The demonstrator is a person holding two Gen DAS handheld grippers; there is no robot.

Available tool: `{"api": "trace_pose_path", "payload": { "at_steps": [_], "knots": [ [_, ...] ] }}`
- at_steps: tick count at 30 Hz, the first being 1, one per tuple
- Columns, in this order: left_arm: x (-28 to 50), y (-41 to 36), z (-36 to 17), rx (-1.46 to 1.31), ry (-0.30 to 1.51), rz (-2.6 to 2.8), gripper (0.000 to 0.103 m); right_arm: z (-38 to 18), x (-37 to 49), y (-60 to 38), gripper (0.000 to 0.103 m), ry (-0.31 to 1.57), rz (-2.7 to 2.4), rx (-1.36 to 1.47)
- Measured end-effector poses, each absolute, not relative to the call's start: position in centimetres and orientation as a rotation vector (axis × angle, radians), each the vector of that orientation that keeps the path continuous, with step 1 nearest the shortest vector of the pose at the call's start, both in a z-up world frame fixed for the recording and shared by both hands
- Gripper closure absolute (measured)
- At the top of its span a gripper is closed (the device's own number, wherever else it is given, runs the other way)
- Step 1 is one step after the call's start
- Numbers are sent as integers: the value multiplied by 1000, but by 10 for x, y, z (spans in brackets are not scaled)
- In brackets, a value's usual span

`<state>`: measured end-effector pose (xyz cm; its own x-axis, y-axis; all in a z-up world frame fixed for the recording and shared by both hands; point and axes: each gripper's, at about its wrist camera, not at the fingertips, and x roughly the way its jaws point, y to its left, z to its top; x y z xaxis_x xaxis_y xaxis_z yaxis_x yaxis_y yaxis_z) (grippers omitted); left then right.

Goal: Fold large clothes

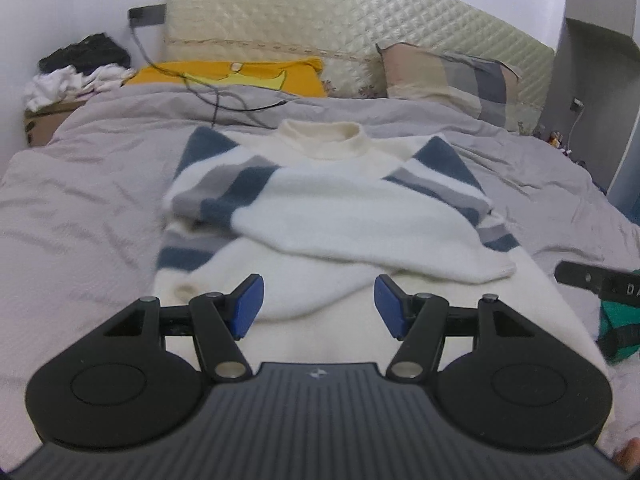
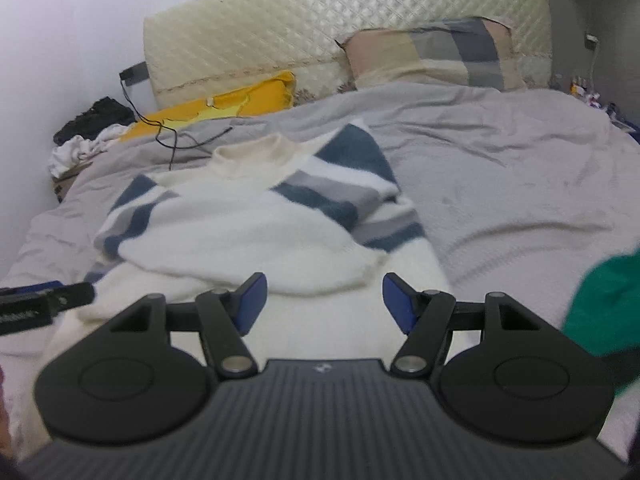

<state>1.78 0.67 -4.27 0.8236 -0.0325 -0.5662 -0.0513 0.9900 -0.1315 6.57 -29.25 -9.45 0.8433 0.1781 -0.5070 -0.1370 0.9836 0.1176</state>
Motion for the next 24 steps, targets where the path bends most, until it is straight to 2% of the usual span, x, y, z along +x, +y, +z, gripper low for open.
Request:
{"api": "trace_pose_path", "payload": {
  "at_steps": [12, 13, 17, 24],
  "knots": [
    [-20, 36, -44, -217, 683, 127, 36, -107, 53, -317, 36, 629, 63, 115],
    [-22, 43, -45, -242, 697, 144, 36, -109, 53, -321, 35, 640, 44, 130],
    [-24, 79, -48, -374, 761, 240, 36, -117, 55, -349, 18, 676, -38, 243],
    [-37, 148, -67, -707, 808, 310, 33, -147, 65, -388, 18, 789, -147, 498]
  ]
}}
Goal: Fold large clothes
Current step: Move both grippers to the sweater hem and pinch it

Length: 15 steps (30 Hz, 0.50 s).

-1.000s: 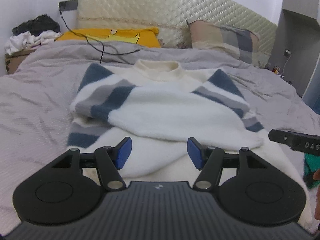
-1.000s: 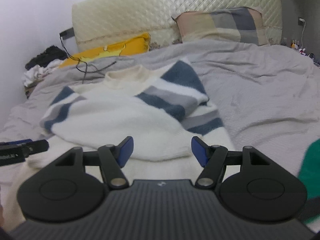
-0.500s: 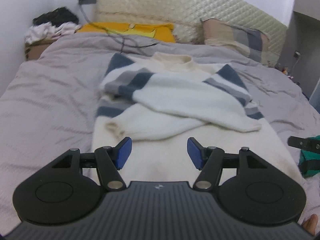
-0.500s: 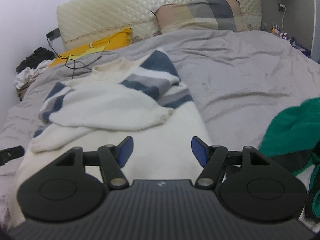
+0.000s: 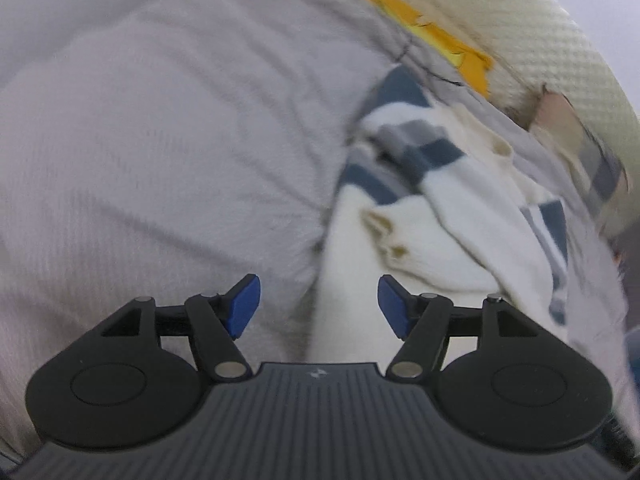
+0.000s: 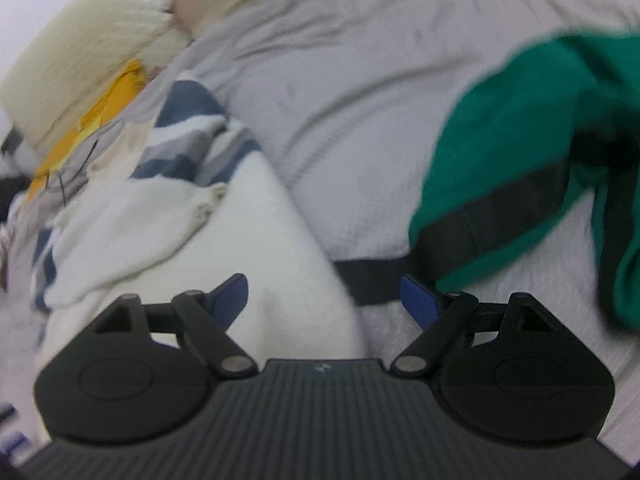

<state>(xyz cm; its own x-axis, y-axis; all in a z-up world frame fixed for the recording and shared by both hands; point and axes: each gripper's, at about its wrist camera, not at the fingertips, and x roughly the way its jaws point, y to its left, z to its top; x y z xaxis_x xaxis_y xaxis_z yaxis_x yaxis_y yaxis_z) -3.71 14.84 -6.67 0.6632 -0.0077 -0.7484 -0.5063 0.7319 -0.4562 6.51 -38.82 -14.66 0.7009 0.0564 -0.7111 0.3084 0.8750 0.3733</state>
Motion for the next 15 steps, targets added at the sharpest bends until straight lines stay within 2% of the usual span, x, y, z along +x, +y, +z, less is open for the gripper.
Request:
{"api": "trace_pose_path", "payload": {
  "at_steps": [8, 15],
  "knots": [
    [-32, 151, -107, -989, 929, 117, 33, -179, 67, -404, 16, 862, -35, 846],
    [-38, 137, -97, -1078, 847, -124, 33, -166, 59, -394, 16, 809, 194, 1005]
  ]
}}
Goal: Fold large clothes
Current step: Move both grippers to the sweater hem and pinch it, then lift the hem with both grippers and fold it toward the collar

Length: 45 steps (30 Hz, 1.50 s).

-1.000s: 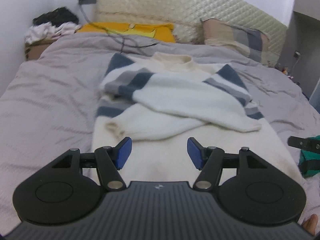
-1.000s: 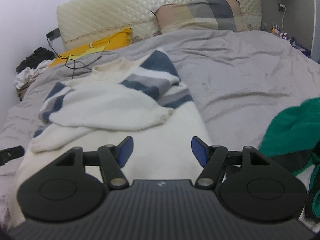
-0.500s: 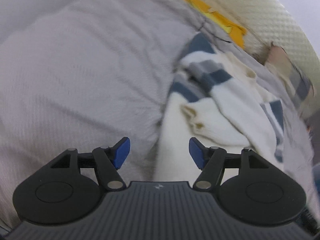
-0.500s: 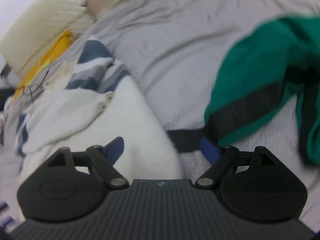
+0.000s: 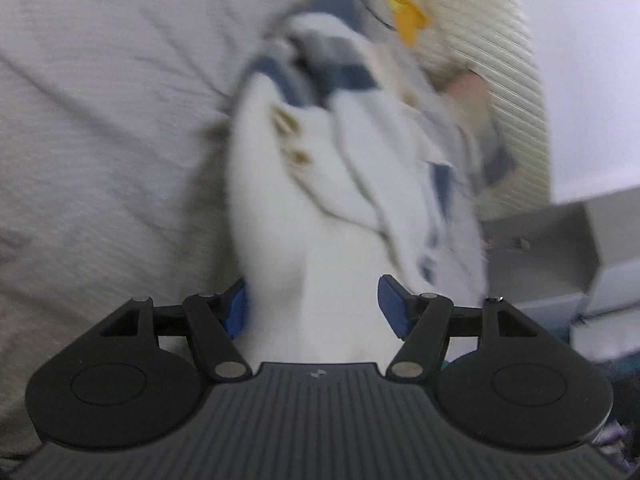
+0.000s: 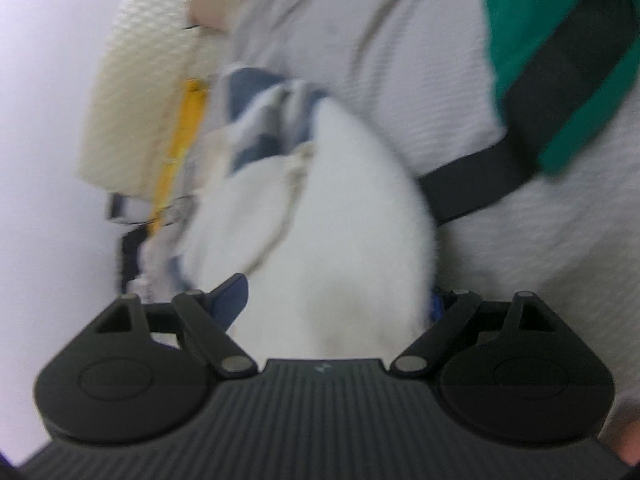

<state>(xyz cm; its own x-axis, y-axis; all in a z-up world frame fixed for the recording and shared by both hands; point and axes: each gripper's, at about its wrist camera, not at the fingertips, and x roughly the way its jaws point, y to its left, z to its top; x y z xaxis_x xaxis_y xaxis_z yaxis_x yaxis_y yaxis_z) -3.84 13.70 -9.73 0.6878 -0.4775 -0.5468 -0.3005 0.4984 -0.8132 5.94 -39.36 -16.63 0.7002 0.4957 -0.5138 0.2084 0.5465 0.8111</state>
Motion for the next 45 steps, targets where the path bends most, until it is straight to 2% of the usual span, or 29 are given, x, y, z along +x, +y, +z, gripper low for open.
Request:
{"api": "trace_pose_path", "payload": {
  "at_steps": [7, 8, 11, 13, 14, 15, 16, 18, 20, 21, 32, 45],
  "knots": [
    [-44, 119, -110, -1015, 972, -21, 33, -170, 58, -390, 17, 865, 154, 963],
    [-45, 118, -111, -1012, 976, -17, 33, -174, 59, -390, 19, 886, 115, 956],
    [-48, 114, -115, -995, 999, -31, 33, -180, 60, -385, 31, 919, 63, 918],
    [-50, 111, -114, -996, 1012, -63, 34, -179, 61, -381, 48, 923, 69, 901],
    [-51, 109, -114, -998, 1018, -78, 34, -179, 59, -381, 69, 924, 85, 913],
    [-53, 108, -112, -991, 1022, -92, 38, -180, 58, -381, 80, 932, 110, 936],
    [-53, 107, -112, -981, 1024, -99, 43, -180, 56, -379, 80, 933, 135, 953],
    [-57, 107, -112, -972, 1024, -90, 78, -175, 51, -377, 90, 913, 160, 934],
    [-59, 111, -113, -991, 1018, -86, 92, -168, 47, -378, 91, 886, 179, 934],
    [-60, 114, -111, -1005, 998, -89, 93, -163, 46, -379, 91, 867, 188, 936],
    [-92, 151, -33, -1034, 735, -184, 95, -117, 33, -405, 93, 704, 415, 1081],
    [-169, 169, 61, -1038, 582, -272, 95, -24, -23, -407, 92, 565, 615, 988]
  ]
}}
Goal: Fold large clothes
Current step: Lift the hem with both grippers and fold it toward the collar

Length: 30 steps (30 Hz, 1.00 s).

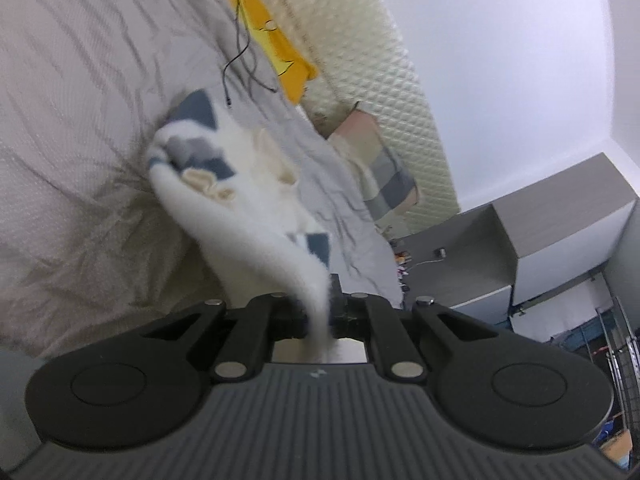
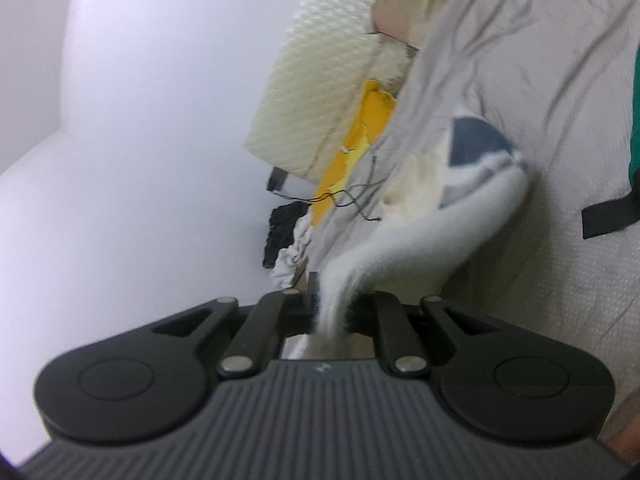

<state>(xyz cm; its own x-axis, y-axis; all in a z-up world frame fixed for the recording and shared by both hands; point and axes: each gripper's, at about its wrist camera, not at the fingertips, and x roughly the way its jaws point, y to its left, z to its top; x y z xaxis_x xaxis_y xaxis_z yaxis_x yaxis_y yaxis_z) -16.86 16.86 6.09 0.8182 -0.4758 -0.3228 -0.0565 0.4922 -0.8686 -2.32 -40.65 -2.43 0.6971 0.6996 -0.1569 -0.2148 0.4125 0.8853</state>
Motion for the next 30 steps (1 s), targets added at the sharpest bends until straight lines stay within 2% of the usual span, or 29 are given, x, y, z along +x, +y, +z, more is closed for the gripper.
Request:
{"api": "trace_pose_path", "payload": {
  "at_steps": [7, 13, 20, 30],
  "knots": [
    [-241, 162, 101, -964, 533, -330, 95, 3, -88, -418, 92, 519, 653, 941],
    [-268, 156, 91, -987, 530, -348, 95, -1, -116, -421, 92, 531, 613, 923],
    [-221, 155, 87, -1017, 486, -307, 95, -3, -92, -415, 89, 508, 558, 932],
    [-95, 163, 93, -982, 409, -156, 95, 2, 32, -379, 89, 505, 429, 943]
  ]
}}
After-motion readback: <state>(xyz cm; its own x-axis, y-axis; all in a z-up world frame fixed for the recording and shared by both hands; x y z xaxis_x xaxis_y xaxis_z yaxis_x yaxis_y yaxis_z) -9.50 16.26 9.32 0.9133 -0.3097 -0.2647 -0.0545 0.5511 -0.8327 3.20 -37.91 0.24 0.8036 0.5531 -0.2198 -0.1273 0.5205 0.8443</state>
